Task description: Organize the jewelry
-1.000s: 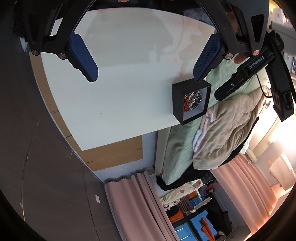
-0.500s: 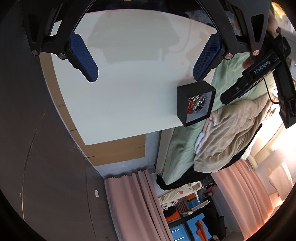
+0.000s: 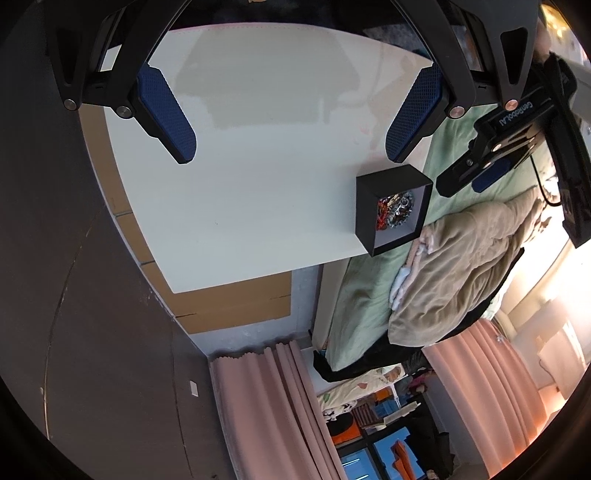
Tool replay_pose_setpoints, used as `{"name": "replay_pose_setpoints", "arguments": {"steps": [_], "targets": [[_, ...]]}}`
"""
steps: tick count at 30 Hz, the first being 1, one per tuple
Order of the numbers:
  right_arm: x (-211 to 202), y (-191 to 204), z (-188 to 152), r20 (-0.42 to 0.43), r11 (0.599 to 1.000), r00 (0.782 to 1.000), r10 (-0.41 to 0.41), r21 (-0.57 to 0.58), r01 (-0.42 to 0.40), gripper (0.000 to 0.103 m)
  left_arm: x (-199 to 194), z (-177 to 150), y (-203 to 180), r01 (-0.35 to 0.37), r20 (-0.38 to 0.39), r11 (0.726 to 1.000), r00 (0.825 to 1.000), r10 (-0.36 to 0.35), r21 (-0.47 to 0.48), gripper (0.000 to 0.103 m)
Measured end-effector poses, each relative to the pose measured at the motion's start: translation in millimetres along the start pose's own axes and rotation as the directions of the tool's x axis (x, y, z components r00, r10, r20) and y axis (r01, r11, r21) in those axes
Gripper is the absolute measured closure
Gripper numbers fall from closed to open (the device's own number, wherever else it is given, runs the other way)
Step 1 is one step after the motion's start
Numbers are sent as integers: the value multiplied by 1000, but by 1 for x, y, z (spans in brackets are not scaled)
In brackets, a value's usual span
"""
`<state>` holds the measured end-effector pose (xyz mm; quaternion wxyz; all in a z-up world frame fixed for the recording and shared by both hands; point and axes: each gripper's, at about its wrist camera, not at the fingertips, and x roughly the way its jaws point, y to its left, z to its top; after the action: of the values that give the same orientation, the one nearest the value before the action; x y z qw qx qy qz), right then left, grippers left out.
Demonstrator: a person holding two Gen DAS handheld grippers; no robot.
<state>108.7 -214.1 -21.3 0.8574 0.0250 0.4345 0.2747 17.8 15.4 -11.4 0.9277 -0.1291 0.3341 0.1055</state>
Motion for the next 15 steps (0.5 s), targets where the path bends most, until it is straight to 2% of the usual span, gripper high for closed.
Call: {"name": "replay_pose_setpoints", "arguments": {"steps": [15], "targets": [[3, -6, 5, 5, 1000, 1000, -12, 12, 12, 0, -2, 4, 0, -37, 16, 999, 999, 37, 10, 1]]}}
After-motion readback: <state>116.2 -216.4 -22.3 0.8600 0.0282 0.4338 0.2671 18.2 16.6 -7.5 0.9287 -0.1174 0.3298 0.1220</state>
